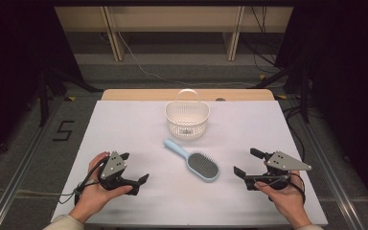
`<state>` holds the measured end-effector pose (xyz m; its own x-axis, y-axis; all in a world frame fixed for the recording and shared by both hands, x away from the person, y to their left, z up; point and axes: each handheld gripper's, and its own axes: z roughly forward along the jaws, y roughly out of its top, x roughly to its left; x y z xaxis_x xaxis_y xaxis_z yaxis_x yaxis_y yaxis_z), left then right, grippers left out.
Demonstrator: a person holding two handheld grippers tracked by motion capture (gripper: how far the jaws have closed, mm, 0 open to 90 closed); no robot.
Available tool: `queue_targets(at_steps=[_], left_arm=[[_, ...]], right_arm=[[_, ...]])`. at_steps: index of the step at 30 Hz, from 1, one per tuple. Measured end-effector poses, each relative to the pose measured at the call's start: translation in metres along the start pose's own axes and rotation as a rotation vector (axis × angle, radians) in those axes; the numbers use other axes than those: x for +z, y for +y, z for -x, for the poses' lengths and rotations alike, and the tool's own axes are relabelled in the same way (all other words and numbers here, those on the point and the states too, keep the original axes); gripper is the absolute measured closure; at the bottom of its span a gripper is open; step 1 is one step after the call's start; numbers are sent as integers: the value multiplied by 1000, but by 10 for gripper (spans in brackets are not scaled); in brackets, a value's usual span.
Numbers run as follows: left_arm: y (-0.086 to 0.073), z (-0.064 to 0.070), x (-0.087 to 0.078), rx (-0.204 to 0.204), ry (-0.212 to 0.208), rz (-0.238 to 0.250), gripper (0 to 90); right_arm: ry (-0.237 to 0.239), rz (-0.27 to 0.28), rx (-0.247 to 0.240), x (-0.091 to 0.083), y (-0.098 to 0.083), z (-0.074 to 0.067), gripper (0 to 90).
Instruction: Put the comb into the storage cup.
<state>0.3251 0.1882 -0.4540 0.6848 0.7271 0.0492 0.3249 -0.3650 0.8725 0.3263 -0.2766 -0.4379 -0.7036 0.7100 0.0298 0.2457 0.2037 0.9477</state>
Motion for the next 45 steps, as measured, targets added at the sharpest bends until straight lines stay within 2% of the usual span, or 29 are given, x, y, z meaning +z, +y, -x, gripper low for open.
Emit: queue_targets(at_steps=[9,12,13,19,20,21,22,24,26,27,28,29,31,34,37,41,45], left_arm=[[0,1,-2,12,1,5,45],[2,1,-2,22,6,13,81],[2,2,-2,27,3,14,130],[2,3,-2,26,4,18,179],[3,2,-2,24,1,24,211],[3,2,-3,21,-4,25,289],[3,2,-3,20,-11,25,289],[3,3,-2,29,-26,23,354],[4,4,-3,35,-25,24,525],[5,4,-3,32,-23,27,525],[6,4,-3,30,-20,25,697],[8,5,-3,24,-14,26,697],[13,6,0,26,1,17,813],[21,4,7,31,10,3,893],[32,-3,21,38,24,-16,896],[46,-11,46,9,21,-45,897],[61,-6,65,9,13,-53,897]], right_arm=[[0,-7,-5,0,0,-1,100],[0,-9,-3,0,0,-1,100],[0,-9,-1,1,0,-1,101],[1,-7,-2,0,0,-1,100],[1,-8,-1,0,0,-1,100],[1,-8,-3,0,0,0,100],[1,-8,-3,0,0,0,100],[2,-9,-1,0,0,-1,101],[2,-9,-3,0,0,-1,101],[2,-10,-1,0,0,-1,101],[1,-11,1,1,0,-1,101],[1,-11,1,1,0,-1,101],[0,-11,1,1,0,-1,102],[-1,-12,2,1,0,-1,102],[-5,-14,0,2,0,-1,107],[-5,-17,-2,2,1,-2,107],[-4,-16,2,1,0,-1,108]])
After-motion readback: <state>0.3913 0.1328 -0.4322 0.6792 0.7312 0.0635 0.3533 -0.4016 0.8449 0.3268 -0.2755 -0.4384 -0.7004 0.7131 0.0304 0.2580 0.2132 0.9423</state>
